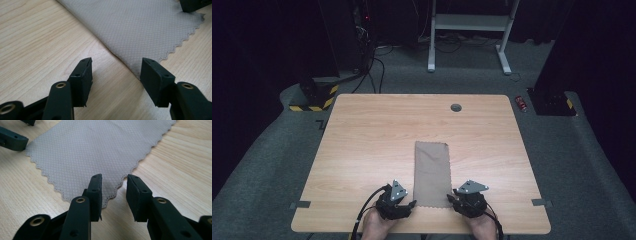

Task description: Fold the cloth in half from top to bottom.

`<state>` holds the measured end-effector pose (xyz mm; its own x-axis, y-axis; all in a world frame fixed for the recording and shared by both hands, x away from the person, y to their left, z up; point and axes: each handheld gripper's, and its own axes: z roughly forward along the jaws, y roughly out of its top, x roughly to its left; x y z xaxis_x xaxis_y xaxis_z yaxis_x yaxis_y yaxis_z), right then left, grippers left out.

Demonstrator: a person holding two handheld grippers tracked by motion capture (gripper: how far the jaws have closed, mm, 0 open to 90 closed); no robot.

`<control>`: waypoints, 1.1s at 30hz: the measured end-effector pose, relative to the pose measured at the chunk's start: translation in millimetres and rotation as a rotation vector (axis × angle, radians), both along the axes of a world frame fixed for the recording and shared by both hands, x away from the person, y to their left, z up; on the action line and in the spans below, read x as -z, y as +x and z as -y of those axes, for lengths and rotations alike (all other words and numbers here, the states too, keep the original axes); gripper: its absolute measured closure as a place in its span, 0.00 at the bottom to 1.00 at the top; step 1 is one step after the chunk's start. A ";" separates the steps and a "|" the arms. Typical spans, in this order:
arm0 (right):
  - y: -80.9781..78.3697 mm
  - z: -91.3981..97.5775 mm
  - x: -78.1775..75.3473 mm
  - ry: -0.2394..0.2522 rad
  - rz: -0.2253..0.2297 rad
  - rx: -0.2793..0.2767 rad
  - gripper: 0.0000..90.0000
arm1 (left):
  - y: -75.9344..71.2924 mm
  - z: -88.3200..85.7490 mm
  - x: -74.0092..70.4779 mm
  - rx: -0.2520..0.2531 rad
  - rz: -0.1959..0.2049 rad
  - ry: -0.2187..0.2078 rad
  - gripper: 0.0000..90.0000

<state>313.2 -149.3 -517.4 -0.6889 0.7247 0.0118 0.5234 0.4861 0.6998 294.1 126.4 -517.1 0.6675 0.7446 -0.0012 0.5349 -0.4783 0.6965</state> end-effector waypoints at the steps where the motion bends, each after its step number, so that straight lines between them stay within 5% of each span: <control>1: -0.5 -1.2 0.4 0.001 0.006 -0.006 0.73 | -0.6 -0.9 0.0 -0.001 0.001 0.002 0.48; 10: -7.0 -16.7 0.2 -0.008 0.009 -0.066 0.73 | -8.8 -17.2 2.4 -0.018 0.029 -0.008 0.48; 16: -1.8 -18.0 1.0 0.025 -0.008 -0.083 0.69 | -5.0 -19.8 1.5 -0.009 0.000 -0.027 0.48; 24: 17.2 -11.4 -5.2 0.101 -0.029 -0.026 0.61 | 23.4 -34.5 -2.5 -0.057 -0.073 -0.151 0.45; 33: 40.4 -10.2 -17.2 0.129 -0.068 0.008 0.58 | 65.4 -32.9 -6.8 -0.058 -0.107 -0.167 0.44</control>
